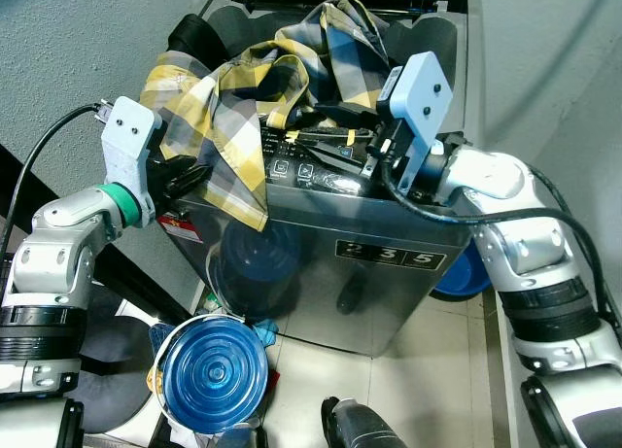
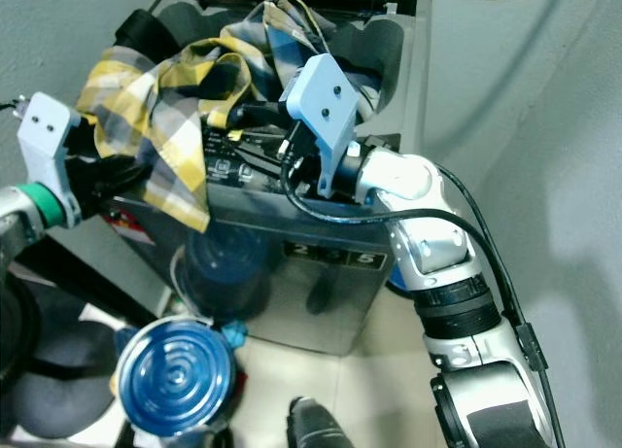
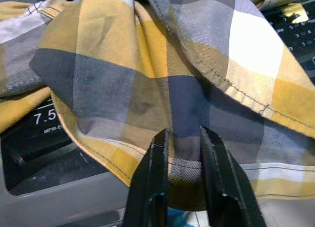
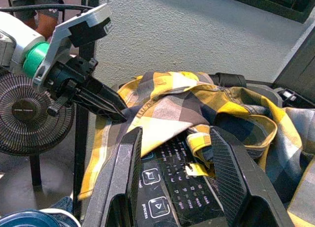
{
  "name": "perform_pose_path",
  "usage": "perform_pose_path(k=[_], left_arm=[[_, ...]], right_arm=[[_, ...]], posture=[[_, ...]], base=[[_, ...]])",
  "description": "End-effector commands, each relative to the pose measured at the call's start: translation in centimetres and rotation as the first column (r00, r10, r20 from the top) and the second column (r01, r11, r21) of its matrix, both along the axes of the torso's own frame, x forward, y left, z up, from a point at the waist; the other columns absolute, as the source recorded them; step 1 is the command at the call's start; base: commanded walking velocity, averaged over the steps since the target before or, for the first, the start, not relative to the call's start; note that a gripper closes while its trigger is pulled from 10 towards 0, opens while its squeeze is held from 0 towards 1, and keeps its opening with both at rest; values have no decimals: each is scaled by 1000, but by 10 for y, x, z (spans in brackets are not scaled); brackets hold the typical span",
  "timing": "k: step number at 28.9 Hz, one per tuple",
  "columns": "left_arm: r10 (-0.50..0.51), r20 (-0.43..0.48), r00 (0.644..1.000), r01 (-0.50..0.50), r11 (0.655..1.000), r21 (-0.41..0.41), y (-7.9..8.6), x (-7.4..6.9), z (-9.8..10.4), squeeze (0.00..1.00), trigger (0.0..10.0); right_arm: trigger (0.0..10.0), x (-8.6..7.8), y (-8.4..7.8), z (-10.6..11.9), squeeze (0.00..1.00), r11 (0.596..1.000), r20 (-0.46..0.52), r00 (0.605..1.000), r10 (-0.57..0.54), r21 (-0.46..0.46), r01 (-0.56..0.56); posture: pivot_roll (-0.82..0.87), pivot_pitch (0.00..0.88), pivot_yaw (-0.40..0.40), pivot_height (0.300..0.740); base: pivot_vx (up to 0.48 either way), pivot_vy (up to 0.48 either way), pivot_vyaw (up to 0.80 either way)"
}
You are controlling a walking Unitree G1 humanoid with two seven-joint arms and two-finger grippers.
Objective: Clothes washing
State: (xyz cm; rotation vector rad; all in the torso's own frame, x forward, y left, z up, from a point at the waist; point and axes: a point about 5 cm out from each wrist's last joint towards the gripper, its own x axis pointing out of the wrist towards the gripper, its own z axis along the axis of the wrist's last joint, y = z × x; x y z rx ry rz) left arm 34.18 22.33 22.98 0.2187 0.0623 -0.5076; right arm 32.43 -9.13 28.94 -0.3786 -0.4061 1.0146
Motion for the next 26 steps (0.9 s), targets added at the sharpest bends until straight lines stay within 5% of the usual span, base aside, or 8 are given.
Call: perform_pose_path(k=[1,13,14,15,21,22,23,26], left_arm=[[15,-58,998,-13,1000,27,6,1,-15,0,0],[49,-18,999,-48,998,26,8,3,-9,0,0],[39,77,996,-44,997,68,6,7,3,0,0],[10,201,979,-29,995,90,-1,13,22,0,9882],[-17,315,949,-14,995,97,-9,17,42,0,10000],[-49,429,902,11,996,90,-23,26,68,0,10000],[-49,429,902,11,996,90,-23,26,68,0,10000],[-125,578,807,82,992,99,-63,42,116,0,10000]], right_arm=[[10000,-3,2,3,0,1000,8,1000,15,9,-15],[10000,-2,1,4,0,1000,15,1000,9,21,-9],[10000,-2,1,5,0,1000,19,1000,7,27,-7],[10000,-2,2,6,0,999,24,1000,6,37,-7],[10000,-3,2,8,0,999,30,1000,7,48,-8],[10000,-4,4,9,0,998,37,999,9,62,-11],[10000,-4,4,9,0,998,37,999,9,62,-11],[10000,-8,6,12,0,996,51,999,14,90,-18]], posture=[[42,117,86,740],[39,118,85,740],[40,118,83,740],[40,118,83,740],[36,123,82,740],[23,125,87,740],[23,125,87,740],[4,120,100,740]], base=[[0,0,0],[0,0,0],[0,0,0],[0,0,0],[0,0,0],[0,0,0],[0,0,0],[0,0,0]])
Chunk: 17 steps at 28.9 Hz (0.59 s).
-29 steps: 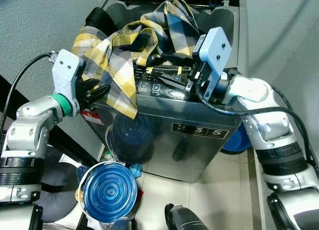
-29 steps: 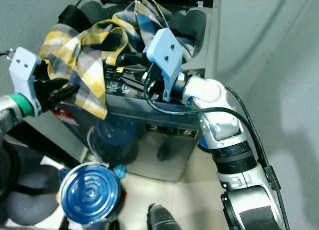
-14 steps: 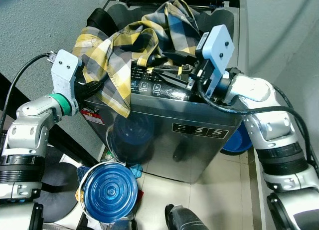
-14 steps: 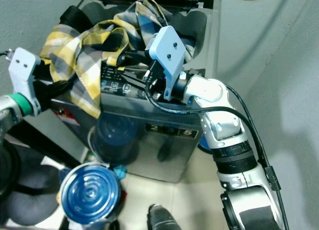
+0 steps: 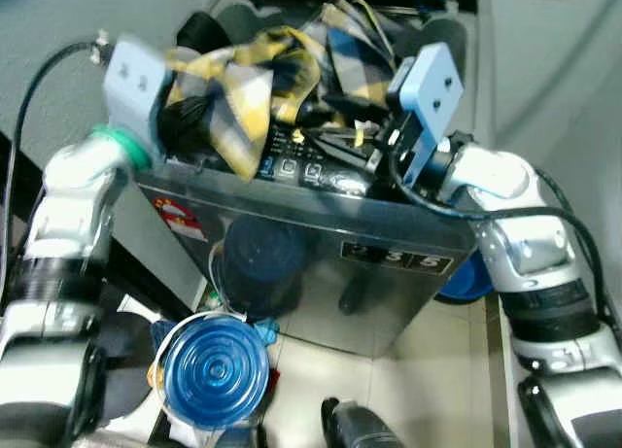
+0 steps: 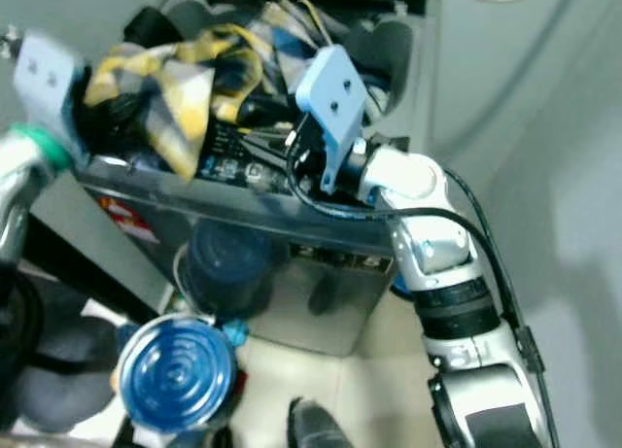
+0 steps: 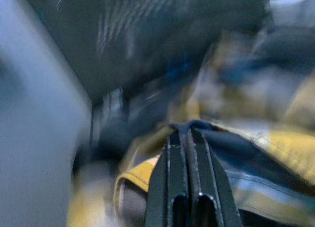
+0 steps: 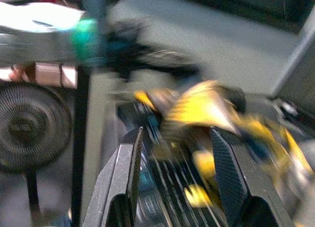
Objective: Clothes washing
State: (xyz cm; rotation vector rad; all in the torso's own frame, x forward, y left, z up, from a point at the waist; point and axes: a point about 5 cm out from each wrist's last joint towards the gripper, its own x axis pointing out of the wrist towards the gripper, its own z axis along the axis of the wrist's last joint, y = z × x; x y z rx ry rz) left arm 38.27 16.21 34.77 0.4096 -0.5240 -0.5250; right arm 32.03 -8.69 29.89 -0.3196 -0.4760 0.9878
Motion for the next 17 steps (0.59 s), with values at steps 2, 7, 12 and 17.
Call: perform_pose_path(k=[2,7,12,17], left_arm=[[11,154,988,-22,997,69,-32,7,32,0,10000],[145,351,925,-201,971,127,-49,6,66,0,10000],[130,303,944,-172,978,115,-53,9,68,0,10000],[41,11,999,-42,999,24,-55,23,40,1000,10000]], right_arm=[[10000,-8,3,5,0,999,30,999,19,25,-20],[10000,-13,0,8,0,999,44,999,9,48,-11],[10000,-16,-2,9,0,999,47,999,2,54,-5],[10000,-19,-5,9,0,998,48,999,-14,65,11]], posture=[[-25,119,118,740],[-50,120,131,740],[-58,119,137,740],[-61,128,142,740]], base=[[0,0,0],[0,0,0],[0,0,0],[0,0,0]])
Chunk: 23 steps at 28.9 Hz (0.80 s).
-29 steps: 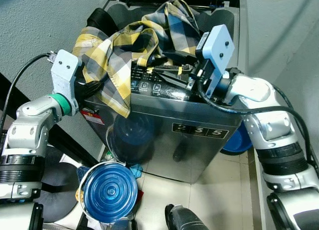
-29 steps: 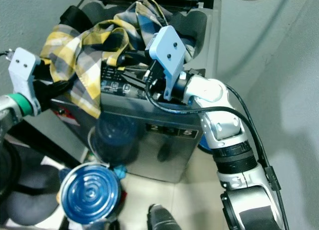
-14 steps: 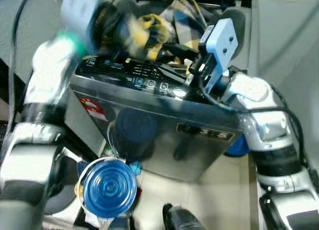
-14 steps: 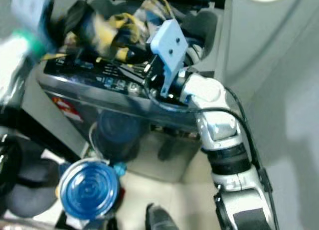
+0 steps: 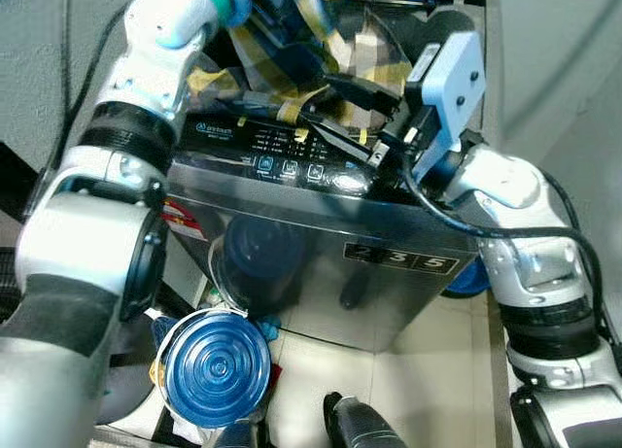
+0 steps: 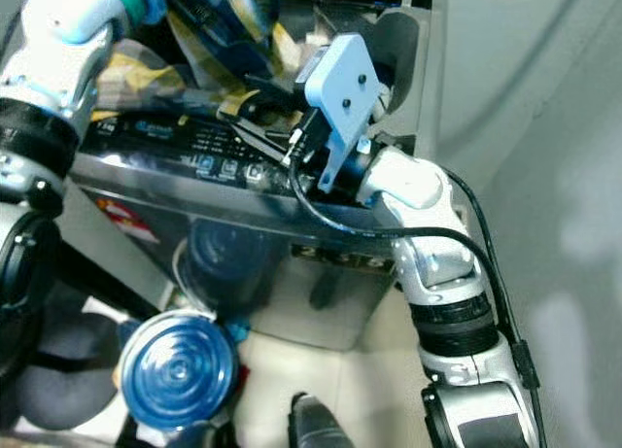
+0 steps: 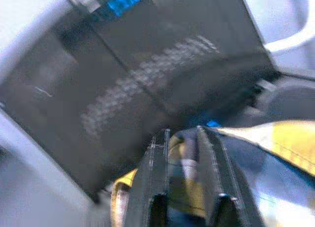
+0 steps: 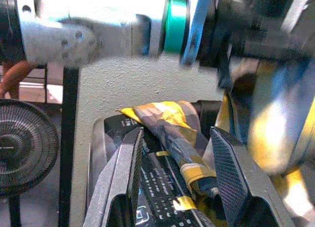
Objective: Clothes washing
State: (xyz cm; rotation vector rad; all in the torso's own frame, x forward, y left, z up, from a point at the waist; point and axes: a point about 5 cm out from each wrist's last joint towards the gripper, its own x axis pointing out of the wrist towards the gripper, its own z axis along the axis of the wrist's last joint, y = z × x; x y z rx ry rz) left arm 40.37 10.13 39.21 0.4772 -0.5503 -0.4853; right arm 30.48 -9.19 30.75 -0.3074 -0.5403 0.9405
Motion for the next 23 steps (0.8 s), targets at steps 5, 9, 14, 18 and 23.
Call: perform_pose_path(k=[5,9,14,18,23], left_arm=[[-52,-205,977,28,993,-116,13,11,-30,1000,10000],[-128,-274,953,69,974,-214,26,12,-38,1000,10000],[-151,-278,949,92,973,-214,29,12,-40,1000,10000],[-199,-225,954,163,972,-171,34,5,-40,0,10000],[-198,-93,976,196,980,-24,38,-10,-41,0,10000]], right_arm=[[10000,-5,0,0,0,1000,-3,1000,13,23,-13],[10000,-3,1,1,0,999,-3,1000,20,29,-20],[10000,-3,1,1,0,999,-4,1000,21,30,-21],[10000,-2,2,2,0,999,-6,1000,24,35,-24],[10000,-3,3,2,0,999,-5,1000,23,46,-23]], posture=[[-47,131,133,740],[-25,129,124,740],[-20,128,120,740],[-10,124,114,740],[-5,122,115,740]], base=[[0,0,0],[0,0,0],[0,0,0],[0,0,0],[0,0,0]])
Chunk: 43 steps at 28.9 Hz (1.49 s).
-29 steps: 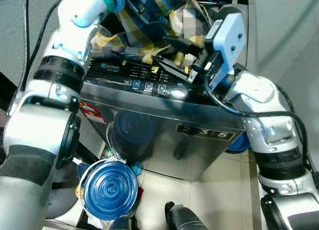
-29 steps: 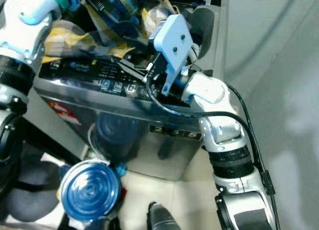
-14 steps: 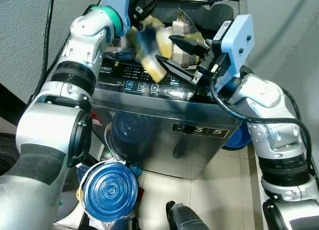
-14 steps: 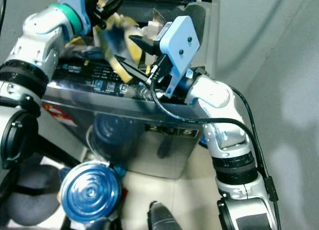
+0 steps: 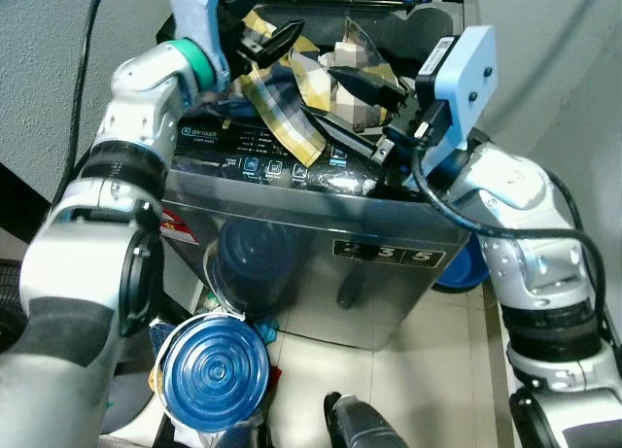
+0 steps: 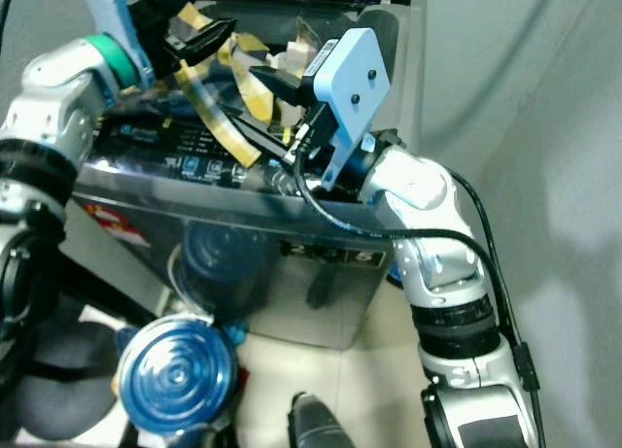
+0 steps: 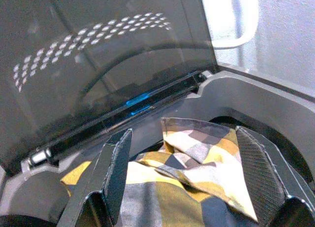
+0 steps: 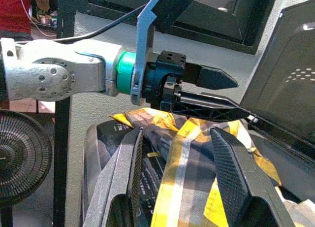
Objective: Clothes washing
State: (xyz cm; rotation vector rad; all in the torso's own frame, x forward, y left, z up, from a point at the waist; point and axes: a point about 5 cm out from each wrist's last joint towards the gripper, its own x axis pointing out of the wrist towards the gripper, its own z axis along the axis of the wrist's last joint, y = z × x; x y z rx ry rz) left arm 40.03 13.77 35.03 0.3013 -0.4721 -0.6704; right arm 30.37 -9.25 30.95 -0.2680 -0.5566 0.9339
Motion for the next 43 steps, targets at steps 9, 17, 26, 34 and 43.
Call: perform_pose_path(k=[9,17,26,34,43], left_arm=[[51,12,999,-50,994,-96,17,-25,-24,0,10000],[198,42,979,-171,922,-347,49,-46,-10,0,10000],[244,63,968,-211,923,-321,48,-60,-17,0,10000],[255,56,965,-223,917,-330,46,-62,-18,0,10000],[276,44,960,-247,911,-330,46,-66,-20,0,10000]], right_arm=[[10000,14,-14,10,0,936,-18,973,-228,270,225],[10000,18,-45,12,0,681,-169,888,-428,585,440],[10000,15,-35,9,0,655,-176,900,-398,632,413],[10000,17,-31,10,0,651,-179,898,-402,634,418],[10000,18,-29,10,0,656,-170,896,-411,627,420]], posture=[[15,114,111,740],[38,105,99,740],[49,79,84,740],[48,73,80,740],[46,65,76,740]], base=[[0,0,0],[0,0,0],[0,0,0],[0,0,0],[-245,0,0]])
